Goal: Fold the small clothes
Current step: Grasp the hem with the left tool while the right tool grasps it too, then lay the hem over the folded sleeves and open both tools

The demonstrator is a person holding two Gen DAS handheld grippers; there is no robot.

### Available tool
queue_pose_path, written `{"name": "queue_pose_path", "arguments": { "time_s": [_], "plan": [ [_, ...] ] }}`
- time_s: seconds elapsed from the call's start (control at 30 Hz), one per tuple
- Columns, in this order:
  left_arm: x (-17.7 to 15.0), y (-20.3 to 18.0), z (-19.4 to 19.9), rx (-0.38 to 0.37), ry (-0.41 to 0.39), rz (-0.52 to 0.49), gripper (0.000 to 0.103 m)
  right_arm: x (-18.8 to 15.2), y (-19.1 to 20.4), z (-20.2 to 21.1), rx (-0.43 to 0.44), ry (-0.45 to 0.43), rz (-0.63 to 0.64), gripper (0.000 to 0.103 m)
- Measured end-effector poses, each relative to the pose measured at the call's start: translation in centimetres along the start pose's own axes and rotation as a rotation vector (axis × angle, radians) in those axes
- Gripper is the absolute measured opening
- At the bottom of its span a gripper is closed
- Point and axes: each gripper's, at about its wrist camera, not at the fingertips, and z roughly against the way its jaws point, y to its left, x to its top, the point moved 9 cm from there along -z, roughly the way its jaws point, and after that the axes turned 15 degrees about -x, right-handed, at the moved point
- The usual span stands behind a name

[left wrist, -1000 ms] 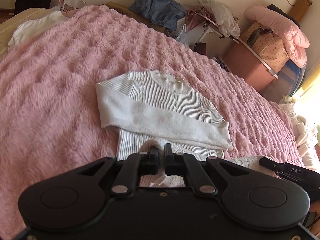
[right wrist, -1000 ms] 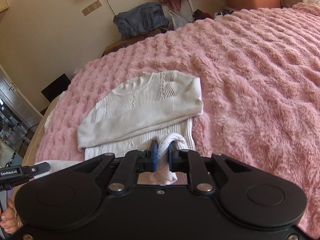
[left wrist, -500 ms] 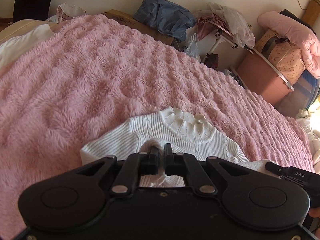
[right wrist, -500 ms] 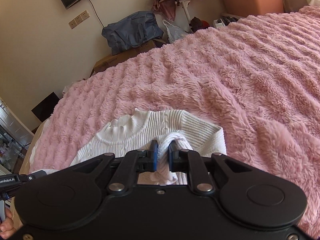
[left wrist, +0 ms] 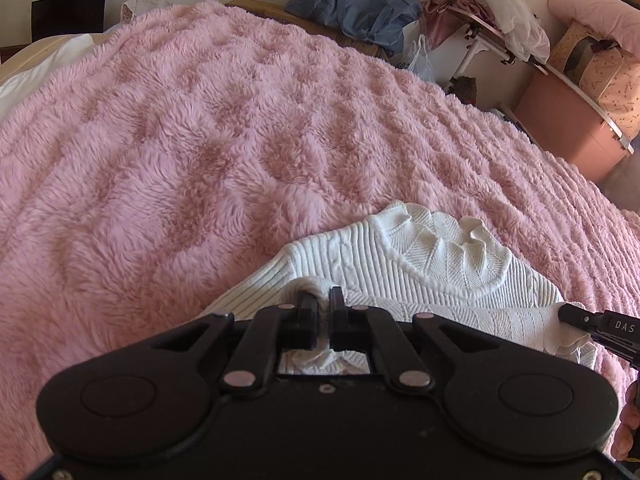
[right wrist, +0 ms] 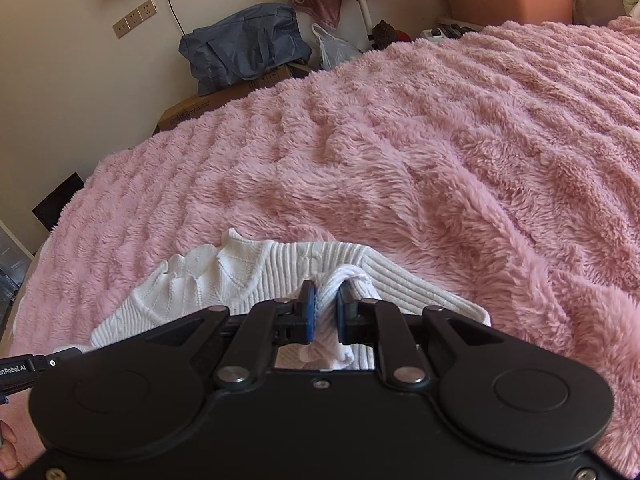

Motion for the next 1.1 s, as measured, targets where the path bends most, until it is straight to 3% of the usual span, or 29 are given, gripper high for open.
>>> {"name": "queue_pose_path", "arguments": {
  "time_s": [0.1,0.23,0.27,0.33,0.4,0.57,0.73,0.93,1.1],
  "plan": [
    [-0.4,-0.1,-0.2,0.018,0.002,-0.031,0.005,-0.5,0.1,-1.0,-0.017,0.007,0.029,0.012],
    [0.0,-0.7,0.7,0.083,-0.023,-0.091,0.012,0.0,0.4,-0.2,-0.049,-0.046,0.093,0.013],
    [0.1,-0.8,1.0,0.095,-0.03,-0.099,0.019,0.2,0.4,0.2,-0.054,-0.061,0.106,0.015],
    [0.5,-1.0,1.8,0.11,-0.049,-0.103,0.026,0.7,0.3,1.1,-0.092,-0.103,0.133,0.023],
    [0.7,-1.4,2.7,0.1,-0.057,-0.103,0.026,1.5,-0.1,2.2,-0.11,-0.147,0.141,0.043],
    [0.3,-2.7,4.7,0.095,-0.072,-0.122,0.026,1.7,0.1,5.2,-0.075,-0.187,0.166,0.043],
    [-1.3,-4.6,5.9,0.045,-0.064,-0.136,0.026,-0.6,1.4,6.9,-0.01,-0.171,0.258,0.043],
    [-5.6,-5.7,3.6,0.01,0.04,-0.153,0.027,-4.1,2.4,5.5,0.031,-0.102,0.361,0.043],
    [-6.1,-5.7,1.0,-0.002,0.055,-0.162,0.027,-5.2,3.8,3.6,0.041,-0.09,0.427,0.042]
  ]
}}
